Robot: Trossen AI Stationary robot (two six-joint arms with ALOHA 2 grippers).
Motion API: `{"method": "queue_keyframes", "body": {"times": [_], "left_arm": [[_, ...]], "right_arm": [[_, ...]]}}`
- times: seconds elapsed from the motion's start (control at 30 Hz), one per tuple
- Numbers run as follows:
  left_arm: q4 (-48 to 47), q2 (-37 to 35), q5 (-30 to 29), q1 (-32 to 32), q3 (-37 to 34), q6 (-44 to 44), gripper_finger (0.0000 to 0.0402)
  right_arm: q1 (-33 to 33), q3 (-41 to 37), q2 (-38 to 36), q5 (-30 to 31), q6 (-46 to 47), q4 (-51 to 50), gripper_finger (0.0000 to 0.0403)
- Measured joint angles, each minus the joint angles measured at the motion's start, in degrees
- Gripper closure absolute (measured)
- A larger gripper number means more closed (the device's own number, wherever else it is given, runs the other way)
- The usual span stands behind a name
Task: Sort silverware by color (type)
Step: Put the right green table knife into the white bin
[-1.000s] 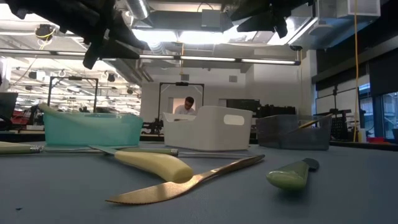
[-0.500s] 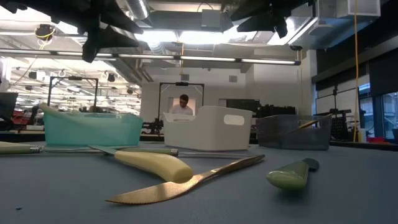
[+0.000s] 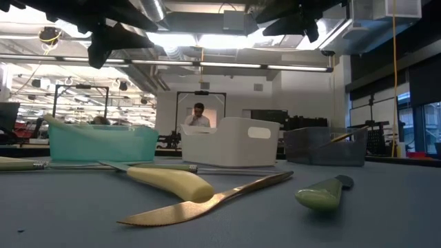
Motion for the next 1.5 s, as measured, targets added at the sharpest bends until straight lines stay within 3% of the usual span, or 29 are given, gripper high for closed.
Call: {"method": "queue_keyframes", "body": {"times": [0.2, 0.3, 0.6, 0.77, 1.17, 1.5], "left_arm": [[0.1, 6.4, 0.0, -0.6, 3.4, 1.1, 0.0273], [0.2, 9.1, 0.0, -0.6, 5.3, 2.9, 0.0273], [0.1, 12.3, 0.0, -0.6, 7.2, 4.6, 0.0273], [0.1, 12.3, -0.1, -0.6, 7.2, 5.7, 0.0273], [0.5, 12.5, 0.3, -0.7, 7.2, 6.8, 0.0273], [16.4, 23.6, -1.6, -3.7, 7.2, 13.5, 0.0274]], "right_arm": [[0.0, 0.0, 0.0, 0.0, 0.0, -0.7, 0.0230], [0.0, 0.0, 0.0, -3.2, -0.2, -0.8, 0.0230], [0.0, 0.0, 0.0, -27.1, -7.2, 0.0, 0.0230], [0.0, 0.0, 0.0, -34.6, -7.9, 0.1, 0.0230], [0.0, 0.0, 0.0, -36.0, -7.9, -1.9, 0.0230], [0.0, 0.0, 0.0, -35.5, -8.0, -2.5, 0.0230]]}}
